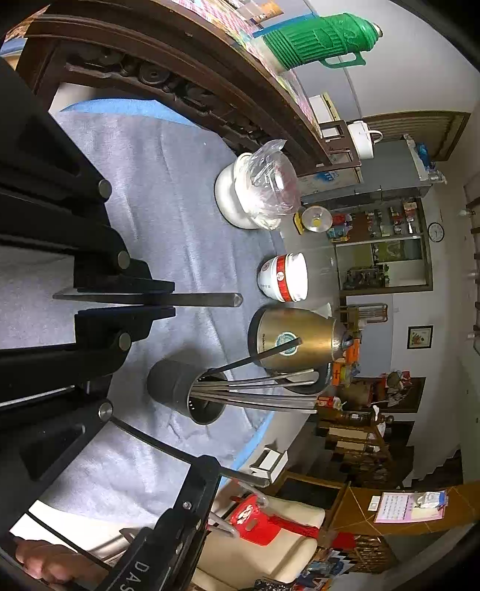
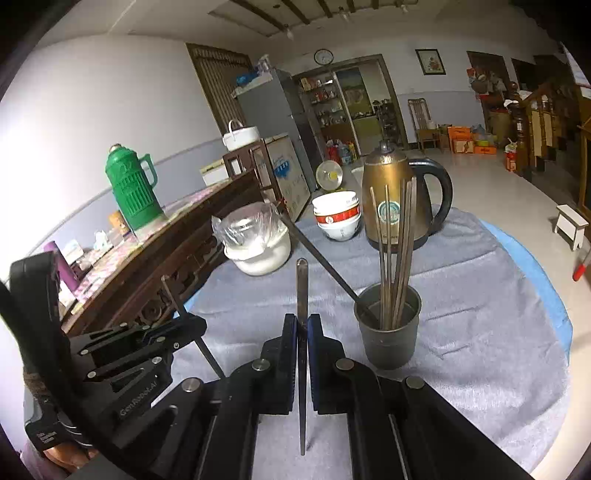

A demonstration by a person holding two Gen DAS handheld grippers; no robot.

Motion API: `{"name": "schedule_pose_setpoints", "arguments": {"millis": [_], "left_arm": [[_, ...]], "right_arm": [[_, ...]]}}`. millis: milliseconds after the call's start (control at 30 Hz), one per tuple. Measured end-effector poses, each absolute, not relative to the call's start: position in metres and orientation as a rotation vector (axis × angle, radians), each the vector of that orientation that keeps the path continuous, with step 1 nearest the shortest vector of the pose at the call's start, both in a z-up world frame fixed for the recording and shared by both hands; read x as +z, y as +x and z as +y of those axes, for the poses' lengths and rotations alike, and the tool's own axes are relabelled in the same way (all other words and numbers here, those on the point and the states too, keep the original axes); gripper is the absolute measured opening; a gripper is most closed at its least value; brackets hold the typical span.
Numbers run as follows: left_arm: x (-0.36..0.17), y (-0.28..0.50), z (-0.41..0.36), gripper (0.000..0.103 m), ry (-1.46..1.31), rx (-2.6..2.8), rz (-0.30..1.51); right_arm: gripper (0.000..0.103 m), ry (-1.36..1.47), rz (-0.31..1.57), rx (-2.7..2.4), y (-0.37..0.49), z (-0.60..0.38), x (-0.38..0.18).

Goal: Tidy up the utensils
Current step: 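Lift both held chopsticks upright toward the grey holder cup, then lower both chopsticks into the grey holder cup and open both grippers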

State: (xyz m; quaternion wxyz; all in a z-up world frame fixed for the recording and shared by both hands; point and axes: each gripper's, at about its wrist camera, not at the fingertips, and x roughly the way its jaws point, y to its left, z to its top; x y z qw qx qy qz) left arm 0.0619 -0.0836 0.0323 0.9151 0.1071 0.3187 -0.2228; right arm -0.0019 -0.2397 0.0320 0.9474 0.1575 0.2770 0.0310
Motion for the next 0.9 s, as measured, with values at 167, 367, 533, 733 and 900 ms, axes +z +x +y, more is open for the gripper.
{"name": "schedule_pose_setpoints", "arguments": {"millis": [167, 367, 533, 733, 900], "left_arm": [[0.039, 0.059, -0.083, 0.006, 0.21, -0.459, 0.642], [0.044, 0.057, -0.084, 0.006, 0.208, -0.459, 0.632], [0.047, 0.056, -0.084, 0.006, 0.206, -0.455, 0.632], [0.054, 0.059, -0.083, 0.006, 0.197, -0.468, 0.639], [0.067, 0.062, -0.084, 0.006, 0.189, -0.481, 0.624]], "right_arm": [[0.006, 0.332, 0.532, 0.062, -0.007, -0.242, 0.039], [0.006, 0.327, 0.499, 0.058, -0.013, -0.242, 0.049], [0.006, 0.311, 0.479, 0.05, -0.017, -0.239, 0.055], [0.006, 0.314, 0.459, 0.045, -0.02, -0.244, 0.063], [0.006, 0.32, 0.431, 0.024, -0.022, -0.256, 0.073]]}}
